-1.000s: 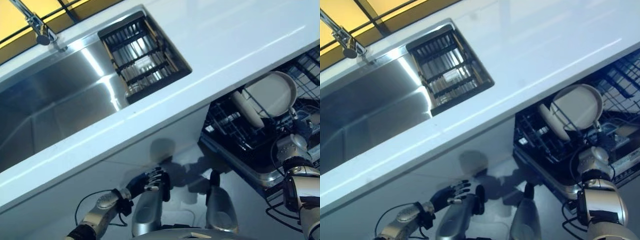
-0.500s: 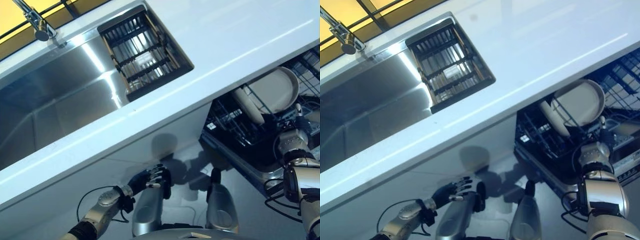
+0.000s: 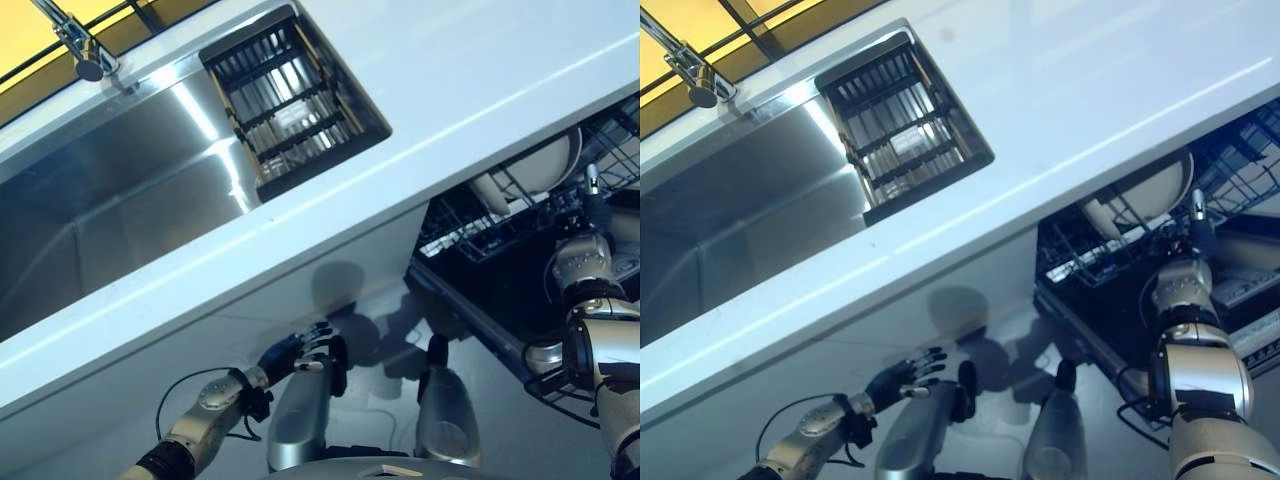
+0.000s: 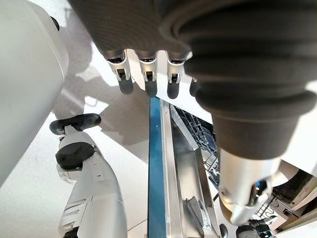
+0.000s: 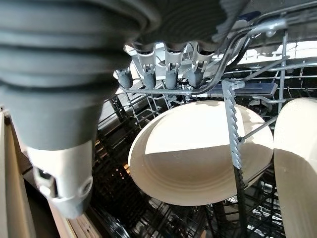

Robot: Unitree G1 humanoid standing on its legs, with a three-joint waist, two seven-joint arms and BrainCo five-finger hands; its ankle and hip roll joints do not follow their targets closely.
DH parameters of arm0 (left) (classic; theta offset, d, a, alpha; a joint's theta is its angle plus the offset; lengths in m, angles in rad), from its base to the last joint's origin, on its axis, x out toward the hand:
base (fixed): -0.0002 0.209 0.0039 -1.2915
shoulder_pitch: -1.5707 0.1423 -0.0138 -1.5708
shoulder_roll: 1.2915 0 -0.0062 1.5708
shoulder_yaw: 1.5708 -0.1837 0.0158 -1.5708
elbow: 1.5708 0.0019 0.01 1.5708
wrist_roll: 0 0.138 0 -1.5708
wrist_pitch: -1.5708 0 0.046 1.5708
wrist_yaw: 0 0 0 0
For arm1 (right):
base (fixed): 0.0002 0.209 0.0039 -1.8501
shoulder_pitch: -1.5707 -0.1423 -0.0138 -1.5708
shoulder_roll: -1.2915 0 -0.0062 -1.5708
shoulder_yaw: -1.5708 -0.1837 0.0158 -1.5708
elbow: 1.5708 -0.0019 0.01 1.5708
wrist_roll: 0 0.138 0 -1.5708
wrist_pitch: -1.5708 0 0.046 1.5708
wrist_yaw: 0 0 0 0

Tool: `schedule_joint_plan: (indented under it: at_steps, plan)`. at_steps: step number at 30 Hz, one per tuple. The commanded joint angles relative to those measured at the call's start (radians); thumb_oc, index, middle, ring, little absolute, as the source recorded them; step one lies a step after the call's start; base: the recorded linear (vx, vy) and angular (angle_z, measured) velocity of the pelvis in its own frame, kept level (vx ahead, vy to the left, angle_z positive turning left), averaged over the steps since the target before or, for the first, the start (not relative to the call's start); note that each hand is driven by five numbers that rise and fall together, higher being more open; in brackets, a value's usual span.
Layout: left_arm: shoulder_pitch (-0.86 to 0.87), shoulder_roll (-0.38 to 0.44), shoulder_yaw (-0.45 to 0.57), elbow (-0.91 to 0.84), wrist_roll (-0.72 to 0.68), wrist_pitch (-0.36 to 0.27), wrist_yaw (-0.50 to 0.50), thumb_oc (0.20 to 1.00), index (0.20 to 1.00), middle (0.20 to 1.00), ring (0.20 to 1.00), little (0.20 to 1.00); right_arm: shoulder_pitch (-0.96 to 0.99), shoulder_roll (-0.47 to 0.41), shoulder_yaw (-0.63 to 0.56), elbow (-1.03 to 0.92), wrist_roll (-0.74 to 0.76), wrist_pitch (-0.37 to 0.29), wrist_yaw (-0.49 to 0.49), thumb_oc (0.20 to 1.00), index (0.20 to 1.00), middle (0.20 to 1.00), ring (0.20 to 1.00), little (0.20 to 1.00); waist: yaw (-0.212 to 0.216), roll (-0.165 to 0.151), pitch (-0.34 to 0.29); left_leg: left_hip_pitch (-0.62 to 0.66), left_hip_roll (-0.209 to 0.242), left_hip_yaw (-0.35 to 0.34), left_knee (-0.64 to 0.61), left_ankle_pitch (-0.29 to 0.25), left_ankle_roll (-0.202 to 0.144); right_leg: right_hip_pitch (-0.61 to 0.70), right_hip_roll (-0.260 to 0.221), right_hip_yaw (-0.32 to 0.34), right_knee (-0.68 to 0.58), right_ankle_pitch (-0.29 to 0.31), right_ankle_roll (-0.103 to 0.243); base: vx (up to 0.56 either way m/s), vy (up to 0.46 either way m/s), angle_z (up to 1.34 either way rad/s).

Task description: Pick up plates and place into dishwasher.

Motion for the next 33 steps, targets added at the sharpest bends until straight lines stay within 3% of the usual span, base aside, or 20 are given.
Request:
schedule_joint_plan:
  at_steps: [1,8,14,19,33]
  plan:
    - [0.047,0.06,-0.025,-0.102,-0.052,-0.027,0.007,1.0,1.0,1.0,1.0,1.0,-0.072,-0.034,0.05,-0.057,0.0,-0.036,0.059,1.0,1.0,1.0,1.0,1.0,0.051,-0.02,-0.056,-0.06,0.062,-0.046,-0.005,0.046,-0.057,0.015,-0.019,-0.005,0.032,-0.05,-0.002,0.0,0.0,0.0]
    - [0.053,0.071,-0.013,-0.112,-0.044,-0.03,0.008,1.0,1.0,1.0,1.0,1.0,-0.102,-0.014,0.053,-0.079,0.043,-0.068,0.039,1.0,1.0,1.0,1.0,1.0,0.066,-0.024,-0.048,-0.058,0.061,-0.053,-0.014,0.051,-0.059,0.019,-0.02,-0.021,0.024,-0.046,-0.002,0.0,-0.007,0.03]
    - [0.06,0.082,-0.014,-0.154,-0.045,-0.032,0.028,1.0,1.0,1.0,1.0,1.0,-0.152,-0.031,0.064,-0.063,-0.003,-0.063,0.002,1.0,1.0,1.0,1.0,1.0,0.083,-0.006,-0.043,-0.059,0.055,-0.065,-0.022,0.061,-0.063,0.026,-0.021,-0.029,0.022,-0.049,-0.005,0.04,0.013,0.07]
    - [0.037,0.115,0.002,-0.228,-0.049,-0.017,0.046,1.0,1.0,1.0,1.0,1.0,-0.195,-0.037,0.094,-0.069,0.006,-0.086,0.023,1.0,1.0,1.0,1.0,1.0,0.104,-0.003,-0.025,-0.08,0.055,-0.082,-0.044,0.081,-0.064,0.006,-0.015,-0.046,0.027,-0.053,-0.01,-0.04,-0.003,0.13]
    - [0.064,0.188,0.05,-0.356,-0.032,-0.022,0.05,1.0,1.0,1.0,1.0,1.0,-0.246,-0.082,0.092,-0.047,0.105,-0.063,0.104,1.0,1.0,1.0,1.0,1.0,0.161,-0.025,-0.022,-0.117,0.056,-0.13,-0.073,0.103,-0.063,-0.023,0.003,-0.102,0.053,-0.078,-0.031,-0.01,-0.031,0.17]
